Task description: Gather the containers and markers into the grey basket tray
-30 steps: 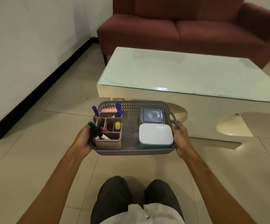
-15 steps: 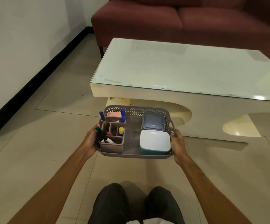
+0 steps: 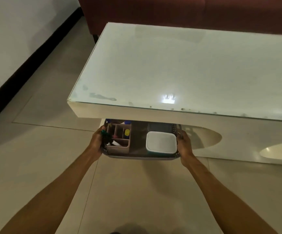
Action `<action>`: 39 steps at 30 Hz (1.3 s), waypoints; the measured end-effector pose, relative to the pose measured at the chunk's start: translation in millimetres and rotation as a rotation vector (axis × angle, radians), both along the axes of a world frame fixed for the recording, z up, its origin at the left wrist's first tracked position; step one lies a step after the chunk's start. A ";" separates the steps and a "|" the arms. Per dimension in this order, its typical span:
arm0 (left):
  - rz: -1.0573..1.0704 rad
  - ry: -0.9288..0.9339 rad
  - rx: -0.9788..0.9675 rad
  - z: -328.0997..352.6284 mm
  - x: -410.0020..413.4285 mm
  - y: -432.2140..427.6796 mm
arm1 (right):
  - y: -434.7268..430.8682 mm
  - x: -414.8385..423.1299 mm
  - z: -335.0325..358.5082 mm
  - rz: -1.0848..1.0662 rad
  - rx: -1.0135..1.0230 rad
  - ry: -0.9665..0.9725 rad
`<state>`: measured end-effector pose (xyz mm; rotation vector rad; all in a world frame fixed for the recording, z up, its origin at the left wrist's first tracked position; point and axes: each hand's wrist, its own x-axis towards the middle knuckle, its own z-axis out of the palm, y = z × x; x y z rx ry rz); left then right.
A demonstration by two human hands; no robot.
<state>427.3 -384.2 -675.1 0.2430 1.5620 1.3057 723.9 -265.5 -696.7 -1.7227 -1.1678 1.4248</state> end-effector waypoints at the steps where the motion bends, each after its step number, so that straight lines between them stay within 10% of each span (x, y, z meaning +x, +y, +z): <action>1: -0.014 0.014 0.014 -3.0 -5.3 9.6 | 10.4 -5.1 -3.7 0.002 -0.005 0.002; 15: -0.226 0.169 -0.019 -43.1 -51.5 76.1 | 80.9 -37.1 -47.9 0.085 -0.093 -0.045; 25: -0.244 0.577 -0.484 -64.8 -70.3 79.0 | 89.2 -33.3 -55.9 0.098 -0.093 0.024; 30: 0.162 0.142 -0.159 -54.4 -49.4 85.3 | 79.4 -39.0 -46.6 0.086 -0.033 -0.047; 39: 0.010 0.383 0.070 -14.6 -0.2 23.1 | 14.9 -19.8 -18.0 0.249 0.201 -0.204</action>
